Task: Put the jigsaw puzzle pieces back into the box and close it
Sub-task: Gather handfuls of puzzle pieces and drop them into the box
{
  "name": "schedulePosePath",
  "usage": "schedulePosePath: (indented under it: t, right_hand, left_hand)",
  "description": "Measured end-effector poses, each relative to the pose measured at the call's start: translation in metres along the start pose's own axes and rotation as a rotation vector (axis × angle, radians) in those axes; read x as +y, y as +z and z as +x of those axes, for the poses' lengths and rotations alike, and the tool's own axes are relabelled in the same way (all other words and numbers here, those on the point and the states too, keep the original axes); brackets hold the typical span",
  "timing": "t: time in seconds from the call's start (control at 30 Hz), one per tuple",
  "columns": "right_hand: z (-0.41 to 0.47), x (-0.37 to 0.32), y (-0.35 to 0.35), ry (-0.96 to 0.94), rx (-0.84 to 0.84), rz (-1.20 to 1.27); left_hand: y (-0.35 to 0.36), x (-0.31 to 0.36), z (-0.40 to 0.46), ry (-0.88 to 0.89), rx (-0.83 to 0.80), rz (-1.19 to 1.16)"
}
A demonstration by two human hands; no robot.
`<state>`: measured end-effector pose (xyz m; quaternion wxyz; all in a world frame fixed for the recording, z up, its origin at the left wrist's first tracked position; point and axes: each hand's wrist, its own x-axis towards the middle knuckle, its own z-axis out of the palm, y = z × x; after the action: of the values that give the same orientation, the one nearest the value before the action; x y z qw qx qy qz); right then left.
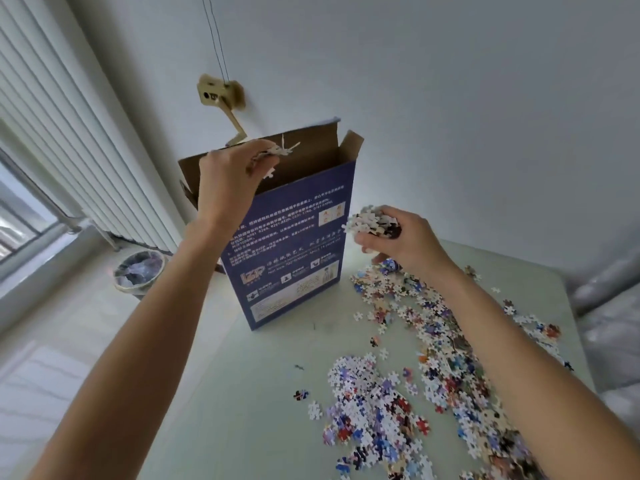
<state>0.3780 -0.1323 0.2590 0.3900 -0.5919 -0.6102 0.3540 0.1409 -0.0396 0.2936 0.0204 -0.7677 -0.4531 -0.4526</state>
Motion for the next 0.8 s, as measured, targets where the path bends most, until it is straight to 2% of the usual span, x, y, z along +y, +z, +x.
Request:
schedulePosePath:
  t: [0.1,0.27,0.47,0.6,0.8]
  right_hand:
    - [0.042,-0.018,0.001,-0.099,0.006,-0.058]
    - [0.105,-0.046,0.011,-0.272,0.014,-0.299]
    - [0.149,-0.058,0.030,-0.430,-0.178,-0.595]
    - [0.161,-0.060,0.036,-0.457,-0.256,-0.641]
    - [0.168,-0.069,0.047,-0.500,-0.353,-0.649]
  left_hand:
    - [0.009,-0.013,0.001,-0.070,-0.141,0.081]
    - [0.018,-0.024,0.004,-0.220,-0.308,0.147]
    - [0.016,-0.032,0.008,-0.247,-0.431,0.182]
    - [0.011,-0.033,0.004,-0.231,-0.450,0.173]
    - [0.000,-0.030,-0.008,-0.187,-0.365,0.126]
